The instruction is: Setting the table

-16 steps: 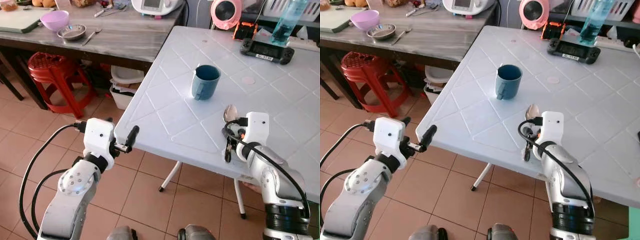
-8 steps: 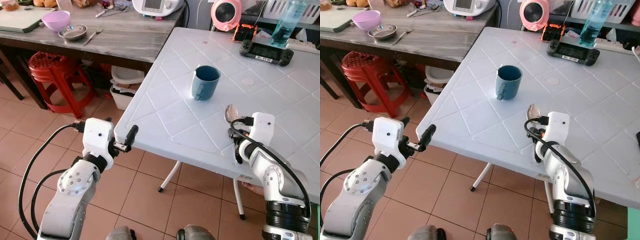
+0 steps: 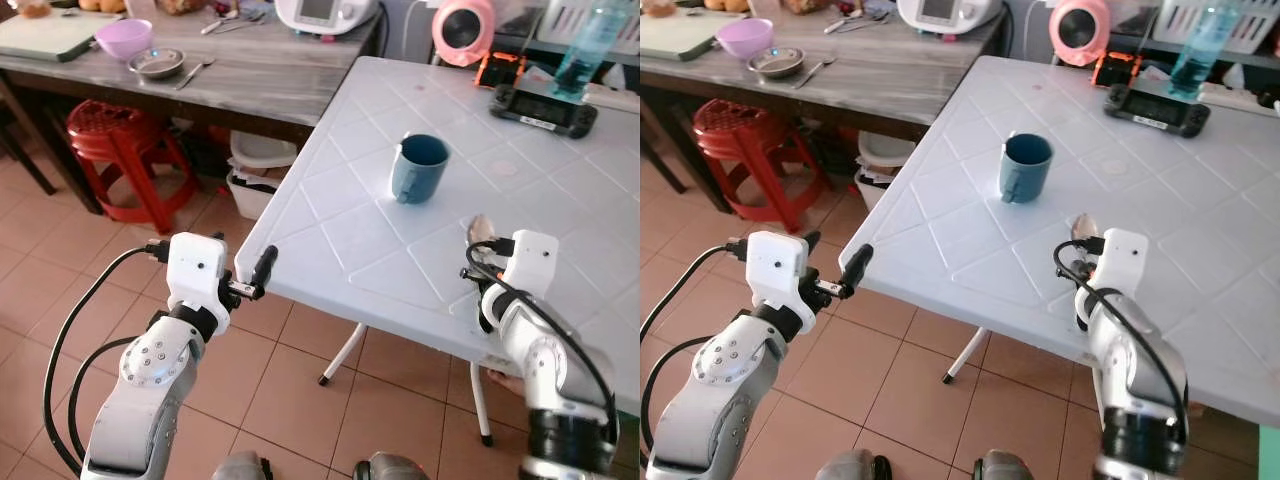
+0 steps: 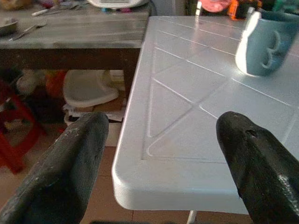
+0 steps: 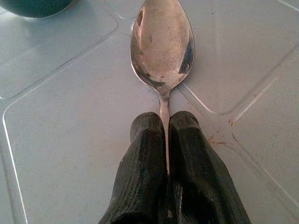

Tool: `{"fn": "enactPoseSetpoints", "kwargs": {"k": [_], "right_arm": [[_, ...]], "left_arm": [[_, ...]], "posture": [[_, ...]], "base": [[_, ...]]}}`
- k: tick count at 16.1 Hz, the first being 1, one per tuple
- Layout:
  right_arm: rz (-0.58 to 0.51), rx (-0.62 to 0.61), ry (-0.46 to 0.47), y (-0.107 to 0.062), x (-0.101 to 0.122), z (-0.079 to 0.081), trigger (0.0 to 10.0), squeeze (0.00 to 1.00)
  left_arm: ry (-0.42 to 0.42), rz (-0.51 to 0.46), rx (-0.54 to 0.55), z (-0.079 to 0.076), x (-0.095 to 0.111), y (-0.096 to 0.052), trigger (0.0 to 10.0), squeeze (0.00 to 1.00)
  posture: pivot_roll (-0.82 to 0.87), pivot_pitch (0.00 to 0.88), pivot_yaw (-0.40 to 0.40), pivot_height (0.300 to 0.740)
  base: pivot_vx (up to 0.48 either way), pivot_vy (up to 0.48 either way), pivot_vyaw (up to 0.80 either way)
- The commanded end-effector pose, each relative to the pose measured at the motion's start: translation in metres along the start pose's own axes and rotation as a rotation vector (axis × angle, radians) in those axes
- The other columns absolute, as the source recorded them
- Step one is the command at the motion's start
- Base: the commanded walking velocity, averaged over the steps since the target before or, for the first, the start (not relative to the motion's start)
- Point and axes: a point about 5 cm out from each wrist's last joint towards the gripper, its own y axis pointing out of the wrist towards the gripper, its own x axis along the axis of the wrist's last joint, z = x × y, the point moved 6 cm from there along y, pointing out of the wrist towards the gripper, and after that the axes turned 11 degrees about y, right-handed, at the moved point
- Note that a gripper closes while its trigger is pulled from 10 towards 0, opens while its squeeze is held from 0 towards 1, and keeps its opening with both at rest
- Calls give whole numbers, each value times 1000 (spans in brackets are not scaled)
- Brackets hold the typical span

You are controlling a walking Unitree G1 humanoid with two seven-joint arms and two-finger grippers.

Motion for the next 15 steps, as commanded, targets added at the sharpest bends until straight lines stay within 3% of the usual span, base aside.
{"fn": "enactPoseSetpoints", "kwargs": {"k": [1, 3, 4, 5, 8, 10, 15], "right_arm": [[42, -57, 7, -3, -17, -11, 0, 0], [-59, -62, 10, -10, -2, -7, 0, 0], [-104, -67, 24, -15, 4, -4, 2431, 0], [-117, -70, 66, -23, 0, 2, 10000, 0], [-164, -90, 56, -32, -1, 2, 10000, 0], [-240, -94, 57, -40, 8, 3, 10000, 0], [-280, -93, 41, -38, 15, 6, 10000, 0]], "left_arm": [[-18, 13, 23, 5, -4, 0, 10000, 0], [-44, 13, 52, 9, -5, 4, 10000, 0], [-44, 5, 53, 8, -3, 7, 10000, 0], [-50, -8, 53, 7, 0, 12, 10000, 0], [-63, -15, 36, 2, 0, 16, 10000, 0], [-70, -21, 41, 1, 0, 19, 10000, 0], [-98, -33, 28, -3, 0, 24, 10000, 0]], "posture": [[-12, 22, 22, 740], [-22, 0, 22, 740], [-27, 0, 19, 740], [-35, 0, 20, 740], [-49, 0, 20, 740], [-52, 0, 16, 740], [-49, 0, 7, 740]], "base": [[0, 0, 0], [0, 0, 0], [0, 0, 0], [0, 0, 0], [0, 0, 0], [0, 424, 0], [0, 480, 0]]}}
